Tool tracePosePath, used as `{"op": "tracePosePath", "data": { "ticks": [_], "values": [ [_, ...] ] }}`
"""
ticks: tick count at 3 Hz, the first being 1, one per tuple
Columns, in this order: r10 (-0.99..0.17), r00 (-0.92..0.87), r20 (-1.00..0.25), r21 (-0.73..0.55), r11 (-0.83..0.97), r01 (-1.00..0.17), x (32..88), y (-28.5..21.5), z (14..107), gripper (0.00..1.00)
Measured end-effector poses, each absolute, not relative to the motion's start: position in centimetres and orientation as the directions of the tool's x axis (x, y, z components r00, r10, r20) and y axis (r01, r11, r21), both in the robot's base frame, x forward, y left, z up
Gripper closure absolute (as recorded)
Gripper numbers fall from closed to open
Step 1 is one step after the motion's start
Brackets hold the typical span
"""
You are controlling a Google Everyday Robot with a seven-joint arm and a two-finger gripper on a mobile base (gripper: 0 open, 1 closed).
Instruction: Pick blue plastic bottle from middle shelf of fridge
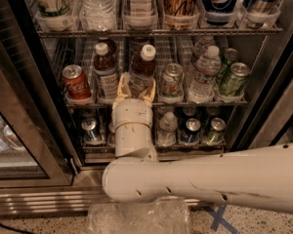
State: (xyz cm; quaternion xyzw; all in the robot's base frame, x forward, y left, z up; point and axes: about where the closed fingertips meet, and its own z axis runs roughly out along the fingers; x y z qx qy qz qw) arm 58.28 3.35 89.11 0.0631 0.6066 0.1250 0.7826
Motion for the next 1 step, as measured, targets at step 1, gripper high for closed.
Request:
{"op": "tracePosePath", "data": {
  "ticks": [1],
  "values": [
    [0.272,0.233,-0.934,0.25,0.961,-0.119,58.28,3.35,89.11,1.0]
  ]
}}
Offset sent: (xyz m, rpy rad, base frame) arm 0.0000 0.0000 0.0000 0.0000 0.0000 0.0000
